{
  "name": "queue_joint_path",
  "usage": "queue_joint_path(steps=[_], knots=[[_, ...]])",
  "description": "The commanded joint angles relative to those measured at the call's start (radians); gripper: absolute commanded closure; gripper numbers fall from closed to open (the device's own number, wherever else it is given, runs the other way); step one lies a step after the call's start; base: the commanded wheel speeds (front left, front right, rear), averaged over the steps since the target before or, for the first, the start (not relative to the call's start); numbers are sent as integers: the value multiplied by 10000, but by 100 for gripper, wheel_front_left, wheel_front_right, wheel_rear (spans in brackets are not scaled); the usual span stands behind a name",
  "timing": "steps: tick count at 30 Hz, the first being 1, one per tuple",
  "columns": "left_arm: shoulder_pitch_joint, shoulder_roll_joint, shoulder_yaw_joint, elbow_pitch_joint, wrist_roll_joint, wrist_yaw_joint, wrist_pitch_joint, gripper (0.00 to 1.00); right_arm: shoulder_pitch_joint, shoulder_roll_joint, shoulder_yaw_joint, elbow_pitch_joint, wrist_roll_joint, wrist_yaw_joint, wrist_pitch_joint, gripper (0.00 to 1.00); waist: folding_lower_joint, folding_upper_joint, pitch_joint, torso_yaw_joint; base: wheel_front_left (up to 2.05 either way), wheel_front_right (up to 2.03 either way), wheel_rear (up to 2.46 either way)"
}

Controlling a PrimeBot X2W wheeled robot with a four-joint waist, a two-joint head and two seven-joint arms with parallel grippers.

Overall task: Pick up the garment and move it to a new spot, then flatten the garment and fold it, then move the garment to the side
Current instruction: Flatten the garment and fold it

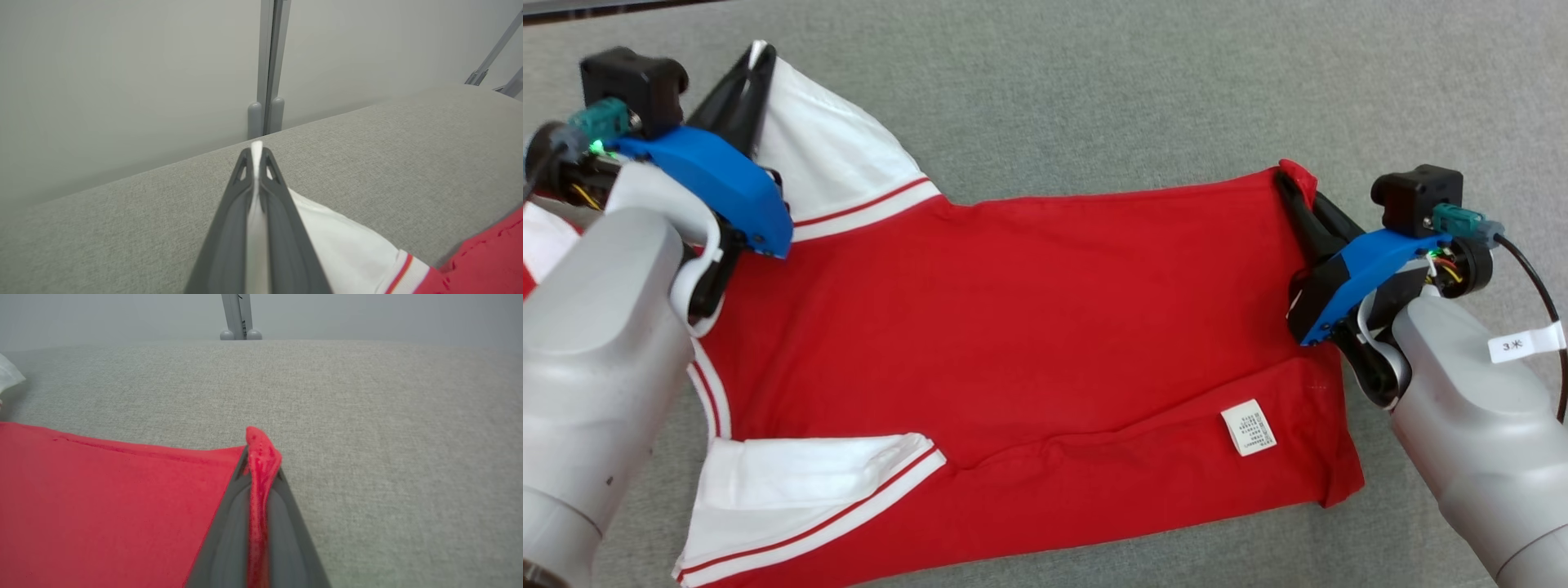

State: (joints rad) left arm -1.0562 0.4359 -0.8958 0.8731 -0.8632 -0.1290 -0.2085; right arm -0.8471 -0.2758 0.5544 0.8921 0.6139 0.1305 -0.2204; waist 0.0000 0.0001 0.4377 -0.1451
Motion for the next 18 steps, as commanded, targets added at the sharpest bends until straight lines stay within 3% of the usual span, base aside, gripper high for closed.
queue_joint_path(steps=[1,9,18], knots=[[193,6,-45,-131,-76,-23,-164,100,86,-69,-23,54,15,5,-125,100,0,-1,-111,44,0,0,0],[1530,300,371,-1525,83,-14,-567,100,740,-143,-197,285,-39,5,-418,100,0,-1,-865,477,0,0,0],[4189,485,2023,-4369,1088,570,-571,100,1833,-293,-999,-236,-568,3,-457,100,0,-1,-1471,867,0,0,0]])
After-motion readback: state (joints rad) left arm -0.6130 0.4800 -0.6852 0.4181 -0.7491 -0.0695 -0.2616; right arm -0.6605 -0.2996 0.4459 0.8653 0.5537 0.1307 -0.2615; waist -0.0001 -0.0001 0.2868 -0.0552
